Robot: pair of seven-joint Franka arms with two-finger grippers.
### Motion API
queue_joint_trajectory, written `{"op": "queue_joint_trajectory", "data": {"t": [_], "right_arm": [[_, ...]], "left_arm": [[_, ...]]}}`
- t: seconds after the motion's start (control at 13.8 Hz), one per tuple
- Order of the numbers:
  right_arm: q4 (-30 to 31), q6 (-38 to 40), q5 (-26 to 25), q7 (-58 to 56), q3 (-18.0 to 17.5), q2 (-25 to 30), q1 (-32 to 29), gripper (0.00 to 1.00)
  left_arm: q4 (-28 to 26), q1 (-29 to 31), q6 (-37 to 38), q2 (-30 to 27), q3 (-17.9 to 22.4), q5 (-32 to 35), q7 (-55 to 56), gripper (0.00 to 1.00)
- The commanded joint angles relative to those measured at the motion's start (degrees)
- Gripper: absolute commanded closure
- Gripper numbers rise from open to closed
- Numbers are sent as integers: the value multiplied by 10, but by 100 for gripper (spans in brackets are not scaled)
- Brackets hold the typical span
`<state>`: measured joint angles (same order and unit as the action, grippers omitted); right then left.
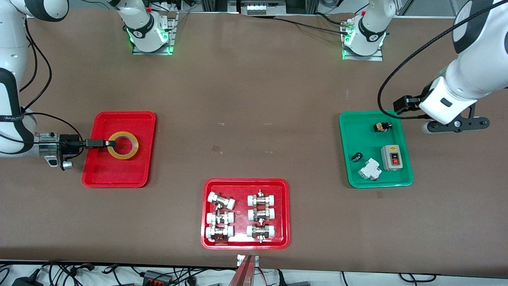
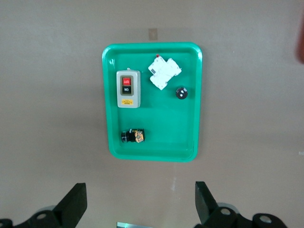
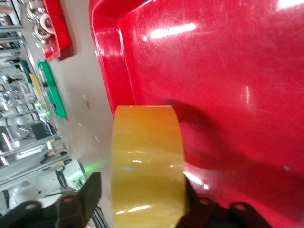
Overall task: Left arm passes tape to right arm into tray
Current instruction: 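Lower the tape roll into the empty red tray with the right gripper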
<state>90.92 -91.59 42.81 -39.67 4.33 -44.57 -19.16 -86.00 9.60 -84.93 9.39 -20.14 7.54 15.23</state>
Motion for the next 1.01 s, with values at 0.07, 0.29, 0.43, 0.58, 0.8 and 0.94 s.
{"op": "queue_joint_trajectory", "data": {"t": [0.07, 0.29, 0.43, 0.58, 0.8, 0.94], "right_arm": [[-3, -17, -88, 1, -6, 20, 23, 0], [0, -28, -113, 5, -6, 26, 37, 0], [0, -37, -124, 4, -6, 26, 44, 0], [3, -55, -135, 5, -5, 26, 64, 0], [1, -69, -180, 5, -1, 44, 72, 0], [-1, -87, -250, 26, 0, 64, 97, 0]], "left_arm": [[-14, 24, 1, -18, -2, -25, -11, 0], [-37, 35, -16, -35, -3, -38, -16, 0], [-22, 35, -9, -33, -2, -37, -13, 0], [-21, 35, -6, -44, -10, -40, -9, 0], [-23, 33, -6, -54, -33, -49, -6, 0], [-22, 36, -9, -52, -29, -49, -6, 0]]}}
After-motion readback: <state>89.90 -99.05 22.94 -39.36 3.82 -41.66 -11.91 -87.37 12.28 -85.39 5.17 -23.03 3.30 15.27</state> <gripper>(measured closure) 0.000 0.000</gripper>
